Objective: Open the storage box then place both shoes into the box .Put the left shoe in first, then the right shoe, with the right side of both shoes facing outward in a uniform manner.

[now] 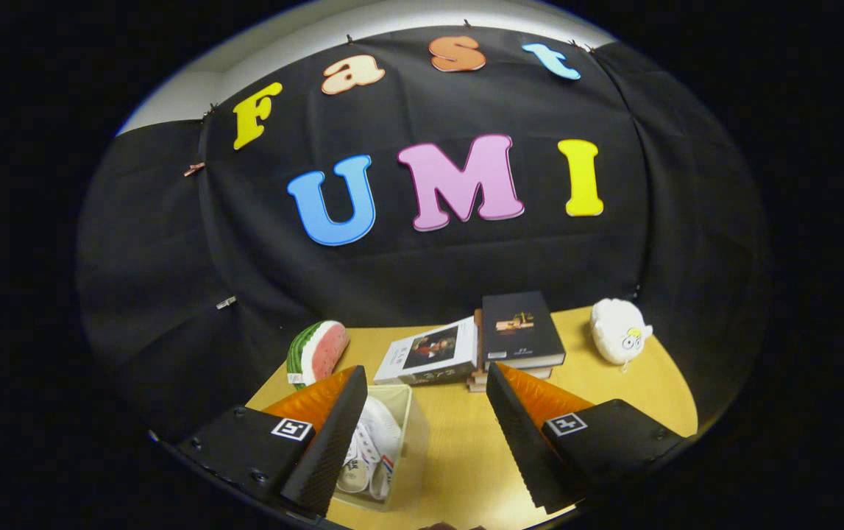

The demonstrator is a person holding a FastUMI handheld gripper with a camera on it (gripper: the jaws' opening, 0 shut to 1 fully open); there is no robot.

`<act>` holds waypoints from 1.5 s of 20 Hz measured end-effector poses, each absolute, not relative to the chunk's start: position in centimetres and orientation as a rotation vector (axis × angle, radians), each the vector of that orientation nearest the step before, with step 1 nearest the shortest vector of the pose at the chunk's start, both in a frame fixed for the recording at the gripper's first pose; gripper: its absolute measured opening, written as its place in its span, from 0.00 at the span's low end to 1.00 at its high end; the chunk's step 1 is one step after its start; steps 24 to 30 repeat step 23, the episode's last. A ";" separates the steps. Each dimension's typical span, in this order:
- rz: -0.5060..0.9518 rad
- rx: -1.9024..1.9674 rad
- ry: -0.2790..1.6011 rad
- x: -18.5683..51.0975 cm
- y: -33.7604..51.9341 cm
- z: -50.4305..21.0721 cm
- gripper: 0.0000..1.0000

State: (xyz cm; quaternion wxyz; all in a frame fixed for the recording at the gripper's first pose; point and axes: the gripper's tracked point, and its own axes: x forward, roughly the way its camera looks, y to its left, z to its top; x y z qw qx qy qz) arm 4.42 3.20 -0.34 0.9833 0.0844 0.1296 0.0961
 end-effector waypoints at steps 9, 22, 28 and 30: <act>0.093 0.048 0.104 0.5 -9.0 0.9 0.99; 0.068 0.112 0.182 0.2 -13.2 -3.2 0.99; 0.064 0.113 0.182 0.4 -13.2 -3.1 0.99; 0.064 0.113 0.182 0.4 -13.2 -3.1 0.99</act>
